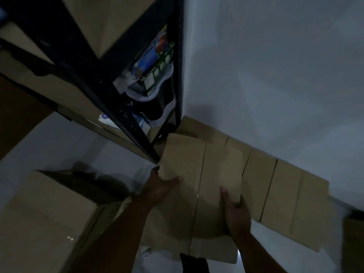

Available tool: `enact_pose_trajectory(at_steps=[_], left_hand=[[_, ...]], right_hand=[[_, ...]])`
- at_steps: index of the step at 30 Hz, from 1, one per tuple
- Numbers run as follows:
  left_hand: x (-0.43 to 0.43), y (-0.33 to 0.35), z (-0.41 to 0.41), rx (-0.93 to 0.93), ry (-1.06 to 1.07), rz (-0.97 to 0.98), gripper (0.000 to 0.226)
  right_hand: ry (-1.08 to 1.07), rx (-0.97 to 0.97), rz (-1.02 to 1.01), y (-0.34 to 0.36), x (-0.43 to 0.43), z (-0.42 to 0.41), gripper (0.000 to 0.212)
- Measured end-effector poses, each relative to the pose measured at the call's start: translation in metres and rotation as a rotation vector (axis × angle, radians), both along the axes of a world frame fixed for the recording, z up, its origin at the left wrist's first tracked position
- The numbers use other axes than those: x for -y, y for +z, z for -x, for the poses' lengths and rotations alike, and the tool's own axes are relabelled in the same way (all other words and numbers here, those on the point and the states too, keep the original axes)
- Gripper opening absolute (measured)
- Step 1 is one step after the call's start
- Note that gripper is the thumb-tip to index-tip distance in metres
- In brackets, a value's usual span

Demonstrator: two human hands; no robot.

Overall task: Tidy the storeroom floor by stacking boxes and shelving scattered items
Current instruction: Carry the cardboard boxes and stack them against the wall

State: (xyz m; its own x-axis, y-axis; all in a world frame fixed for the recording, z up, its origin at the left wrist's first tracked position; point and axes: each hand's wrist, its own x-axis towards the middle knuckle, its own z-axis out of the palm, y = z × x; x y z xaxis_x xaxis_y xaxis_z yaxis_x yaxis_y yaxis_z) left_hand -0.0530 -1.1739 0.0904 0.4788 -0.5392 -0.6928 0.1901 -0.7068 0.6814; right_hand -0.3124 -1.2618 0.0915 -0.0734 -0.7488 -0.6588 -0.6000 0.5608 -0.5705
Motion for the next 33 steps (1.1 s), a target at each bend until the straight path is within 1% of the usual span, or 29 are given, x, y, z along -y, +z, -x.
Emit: enact_pose_trajectory(at_steps=[3,5,6,7,9,11,12,13,14,15,17,19,20,21,22,24,26,28,29,30,33], left_hand=[[0.041,-0.015,-0.013,0.018,-0.018,0.040,0.083],[0.064,-0.029,-0.018,0.085,-0.025,0.058,0.080],[0.074,-0.032,-0.020,0.125,-0.033,0.055,0.075],[0.081,-0.037,-0.021,0.177,-0.030,0.077,0.076],[0.090,-0.042,-0.024,0.341,-0.089,0.089,0.090],[0.092,-0.036,-0.018,0.483,-0.264,0.082,0.109],[0.089,-0.026,-0.010,0.569,-0.394,0.034,0.119],[0.082,-0.022,-0.004,0.708,-0.534,-0.021,0.125],[0.072,-0.017,0.003,0.853,-0.679,-0.064,0.127],[0.058,-0.016,0.009,0.946,-0.802,-0.067,0.126],[0.022,-0.017,0.018,1.002,-0.927,-0.013,0.111],[-0.007,-0.016,0.025,1.023,-0.957,0.006,0.092],[-0.016,-0.012,0.028,1.017,-0.961,-0.018,0.086],[-0.023,-0.009,0.030,1.053,-0.954,-0.005,0.082],[-0.027,-0.007,0.031,1.051,-0.984,0.006,0.083],[-0.030,-0.007,0.030,1.039,-1.120,0.053,0.094],[-0.027,-0.010,0.025,0.978,-1.222,0.014,0.108],[-0.018,-0.015,0.019,0.920,-1.221,-0.061,0.129],[-0.012,-0.017,0.014,0.898,-1.219,-0.078,0.135],[-0.005,-0.019,0.008,0.882,-1.226,-0.086,0.137],[0.016,-0.017,-0.008,0.861,-1.224,-0.115,0.130]], right_hand=[[-0.034,-0.008,0.006,-0.016,0.031,-0.012,0.102],[-0.034,0.004,0.037,-0.022,0.049,-0.021,0.100],[-0.038,0.014,0.053,-0.023,0.056,-0.026,0.095],[-0.045,0.017,0.068,-0.025,0.063,-0.029,0.091],[-0.058,0.037,0.085,-0.027,0.073,-0.033,0.088],[-0.053,0.128,0.129,-0.026,0.073,-0.033,0.088],[-0.041,0.173,0.153,-0.023,0.069,-0.033,0.089],[-0.008,0.191,0.173,-0.019,0.062,-0.031,0.092],[0.053,0.167,0.188,-0.014,0.052,-0.029,0.098],[0.141,0.113,0.208,-0.011,0.040,-0.025,0.103],[0.344,0.018,0.259,-0.008,0.010,-0.015,0.111],[0.490,-0.042,0.300,-0.011,-0.021,-0.004,0.117],[0.543,-0.064,0.337,-0.015,-0.036,0.001,0.122],[0.586,-0.071,0.381,-0.023,-0.050,0.007,0.125],[0.600,-0.062,0.399,-0.030,-0.061,0.012,0.128],[0.549,-0.043,0.335,-0.036,-0.072,0.014,0.126],[0.507,-0.051,0.319,-0.039,-0.070,0.013,0.122],[0.518,-0.066,0.302,-0.039,-0.058,0.009,0.125],[0.529,-0.070,0.285,-0.036,-0.052,0.005,0.125],[0.532,-0.068,0.276,-0.033,-0.046,0.000,0.124],[0.543,-0.042,0.293,-0.026,-0.024,-0.020,0.119]])
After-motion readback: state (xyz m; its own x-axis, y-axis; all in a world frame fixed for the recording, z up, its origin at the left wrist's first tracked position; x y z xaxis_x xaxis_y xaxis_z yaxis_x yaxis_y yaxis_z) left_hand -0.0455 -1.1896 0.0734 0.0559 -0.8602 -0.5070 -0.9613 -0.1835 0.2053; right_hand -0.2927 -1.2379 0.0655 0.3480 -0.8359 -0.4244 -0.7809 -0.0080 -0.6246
